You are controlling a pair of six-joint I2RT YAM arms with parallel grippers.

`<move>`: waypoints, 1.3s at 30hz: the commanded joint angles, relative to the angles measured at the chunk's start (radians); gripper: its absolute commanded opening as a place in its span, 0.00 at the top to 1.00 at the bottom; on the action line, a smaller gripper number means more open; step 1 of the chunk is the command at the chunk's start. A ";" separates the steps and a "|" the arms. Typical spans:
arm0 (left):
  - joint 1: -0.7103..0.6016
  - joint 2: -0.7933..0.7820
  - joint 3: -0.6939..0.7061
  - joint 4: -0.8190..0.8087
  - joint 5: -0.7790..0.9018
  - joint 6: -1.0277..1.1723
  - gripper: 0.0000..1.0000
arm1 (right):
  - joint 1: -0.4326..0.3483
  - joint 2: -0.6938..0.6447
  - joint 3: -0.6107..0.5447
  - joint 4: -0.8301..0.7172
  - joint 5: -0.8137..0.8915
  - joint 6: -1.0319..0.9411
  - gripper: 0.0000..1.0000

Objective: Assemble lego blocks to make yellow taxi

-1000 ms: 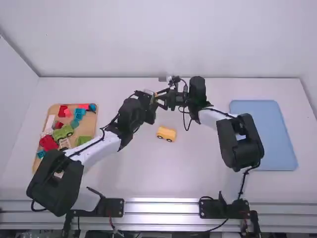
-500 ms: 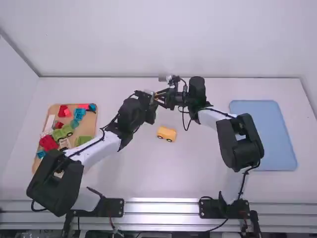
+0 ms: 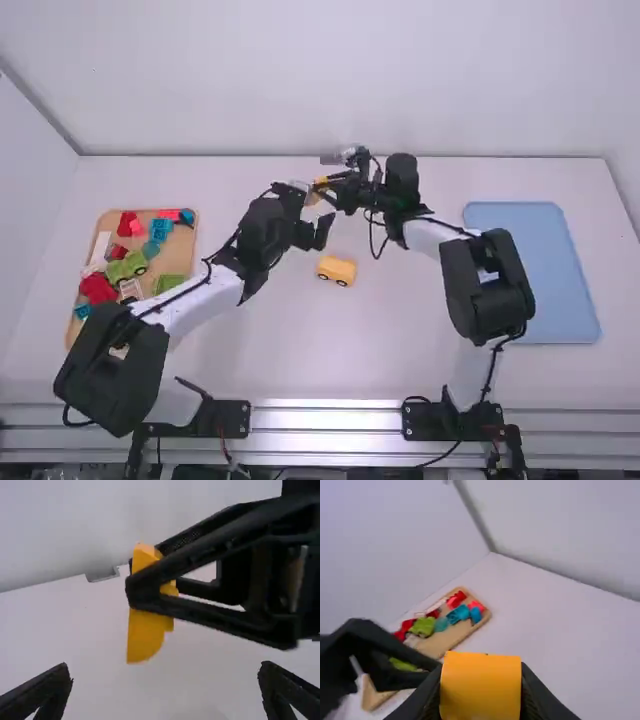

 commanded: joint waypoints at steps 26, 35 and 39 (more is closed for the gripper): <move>0.069 -0.090 0.003 -0.051 -0.220 0.233 0.01 | 0.092 -0.174 0.206 -1.205 0.679 -0.539 0.78; 0.108 -0.262 -0.073 -0.111 -0.225 0.262 0.01 | 0.136 -0.174 0.204 -1.474 0.799 -0.888 0.75; 0.107 -0.308 -0.126 -0.094 -0.225 0.290 0.01 | 0.109 -0.174 0.142 -1.496 0.841 -1.002 0.73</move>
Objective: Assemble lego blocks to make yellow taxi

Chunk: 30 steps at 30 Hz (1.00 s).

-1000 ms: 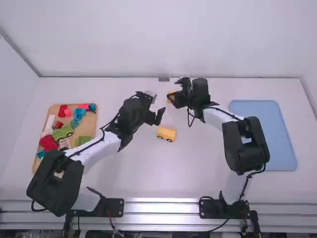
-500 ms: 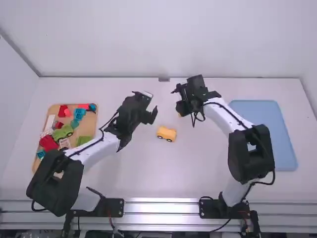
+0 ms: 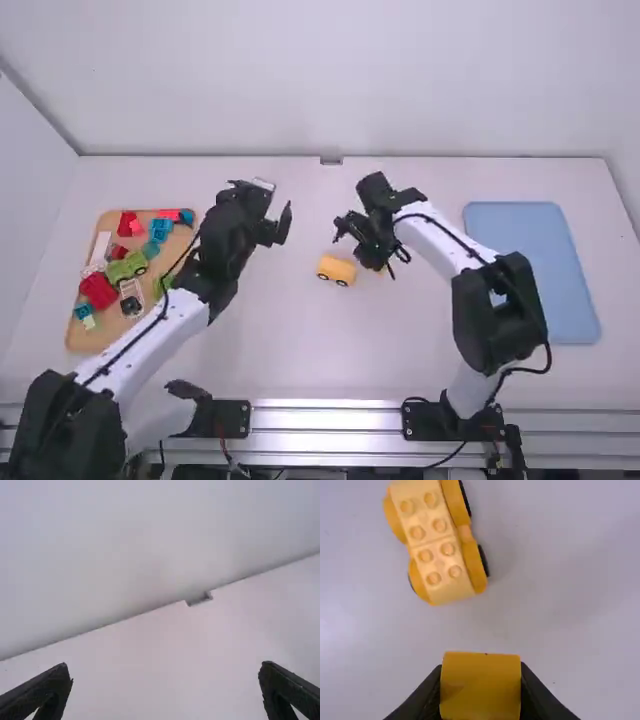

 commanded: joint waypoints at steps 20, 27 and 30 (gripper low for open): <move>0.000 -0.019 -0.087 0.074 0.049 0.017 0.01 | -0.046 0.062 -0.176 0.143 0.027 -0.499 0.79; 0.000 -0.019 -0.087 0.073 0.049 0.017 0.01 | -0.004 0.182 -0.060 0.043 0.055 -0.500 0.75; 0.000 -0.019 -0.087 0.069 0.045 0.018 0.01 | 0.000 0.206 -0.038 0.029 0.051 -0.496 0.65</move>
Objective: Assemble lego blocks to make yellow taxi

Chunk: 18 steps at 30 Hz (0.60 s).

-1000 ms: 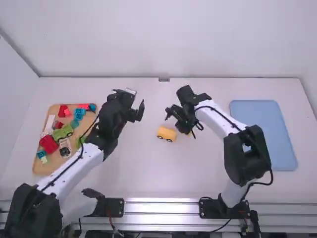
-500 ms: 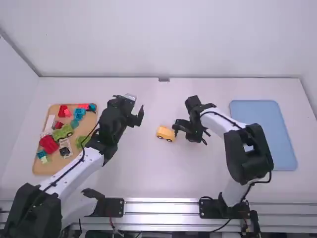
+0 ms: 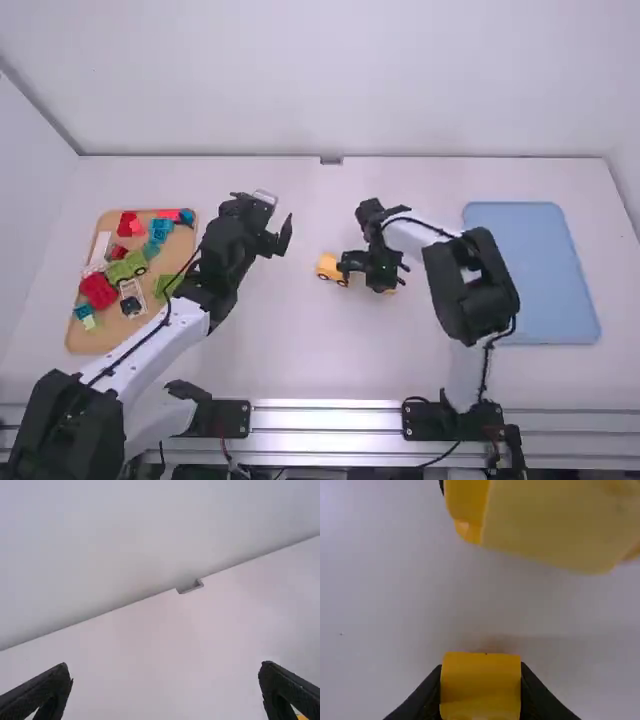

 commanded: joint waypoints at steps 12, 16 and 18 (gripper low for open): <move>0.000 -0.015 -0.008 -0.005 0.006 0.018 0.01 | 0.014 0.017 0.082 -0.074 0.004 0.043 0.01; -0.002 -0.015 -0.008 -0.027 -0.079 0.018 0.01 | 0.013 0.015 0.179 -0.164 0.000 0.102 0.01; -0.002 -0.015 -0.008 -0.031 -0.110 0.018 0.01 | 0.009 0.015 0.230 -0.198 -0.005 0.128 0.01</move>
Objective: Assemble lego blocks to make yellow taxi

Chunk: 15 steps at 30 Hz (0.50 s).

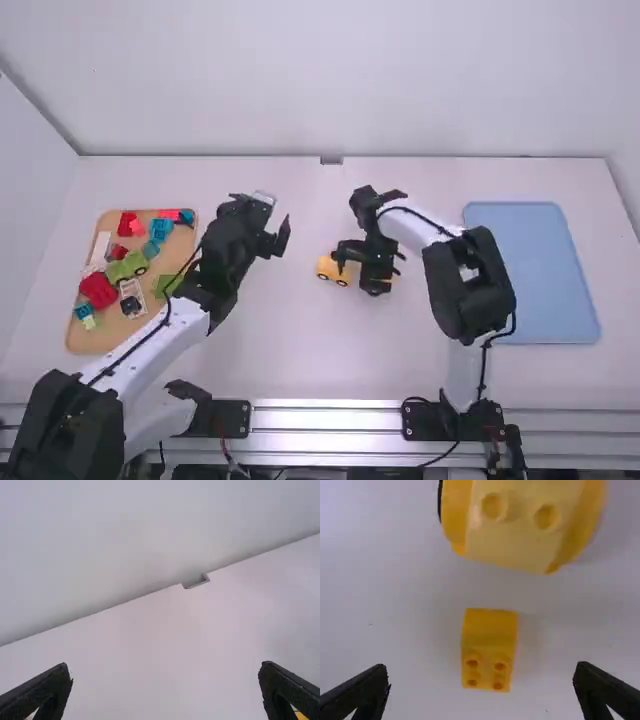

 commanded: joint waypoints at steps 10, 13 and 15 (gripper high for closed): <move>0.001 -0.014 -0.017 -0.067 -0.034 0.035 0.01 | -0.030 -0.020 0.227 -0.021 -0.059 0.238 0.02; 0.023 -0.013 -0.017 -0.061 0.064 0.082 0.01 | -0.037 -0.062 0.226 -0.013 -0.064 0.248 0.02; 0.049 -0.013 -0.017 -0.057 0.142 0.085 0.01 | -0.038 -0.081 0.225 -0.008 -0.057 0.298 0.02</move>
